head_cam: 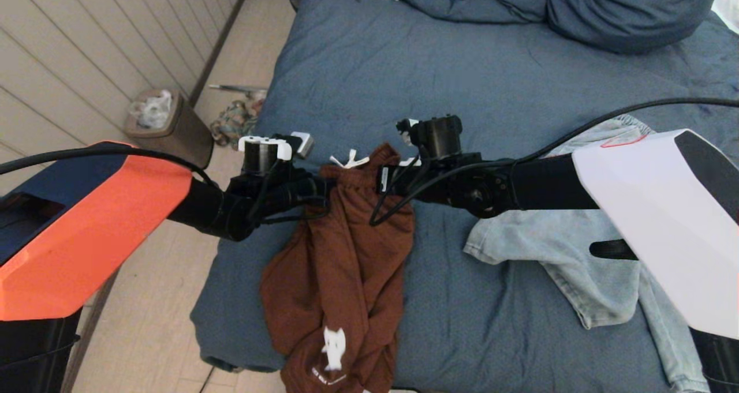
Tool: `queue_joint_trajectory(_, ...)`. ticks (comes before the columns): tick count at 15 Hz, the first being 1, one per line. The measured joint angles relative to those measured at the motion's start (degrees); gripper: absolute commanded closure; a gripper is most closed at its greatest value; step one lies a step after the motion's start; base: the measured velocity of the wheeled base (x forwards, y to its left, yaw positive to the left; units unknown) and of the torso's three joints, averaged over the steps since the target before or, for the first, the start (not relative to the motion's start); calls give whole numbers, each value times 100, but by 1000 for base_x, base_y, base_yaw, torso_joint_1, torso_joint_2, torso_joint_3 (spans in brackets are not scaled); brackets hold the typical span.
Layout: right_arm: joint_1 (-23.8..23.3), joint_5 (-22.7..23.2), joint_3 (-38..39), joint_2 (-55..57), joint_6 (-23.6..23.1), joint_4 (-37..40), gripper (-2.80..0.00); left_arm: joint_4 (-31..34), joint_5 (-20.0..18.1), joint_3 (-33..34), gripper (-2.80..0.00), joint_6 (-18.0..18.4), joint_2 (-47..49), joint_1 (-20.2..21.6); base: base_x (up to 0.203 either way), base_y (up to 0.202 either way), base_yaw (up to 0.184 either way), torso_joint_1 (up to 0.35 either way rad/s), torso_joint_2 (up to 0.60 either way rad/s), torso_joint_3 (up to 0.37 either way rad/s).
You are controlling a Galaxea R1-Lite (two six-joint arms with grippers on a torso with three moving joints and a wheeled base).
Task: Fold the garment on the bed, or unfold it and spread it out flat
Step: Fold the brown shorts
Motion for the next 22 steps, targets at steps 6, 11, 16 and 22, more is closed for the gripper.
queue_joint_trajectory(6,0,5,370,-548,-11,-212,0,138,190,-200,0,-13,-458,-1,0,0,0,0,0,0)
queue_joint_trajectory(11,141,27,1186,-1364,-129,-617,0,415,245,160,0,-5,-1463,-46,0,0,0,0,0,0)
queue_joint_trajectory(16,620,28,1768,-2151,-352,-608,0,439,249,1135,0,12,-2599,-207,0,0,0,0,0,0)
queue_joint_trajectory(22,785,24,1809,-2543,-632,-564,0,523,243,1041,0,26,-2912,-273,0,0,0,0,0,0)
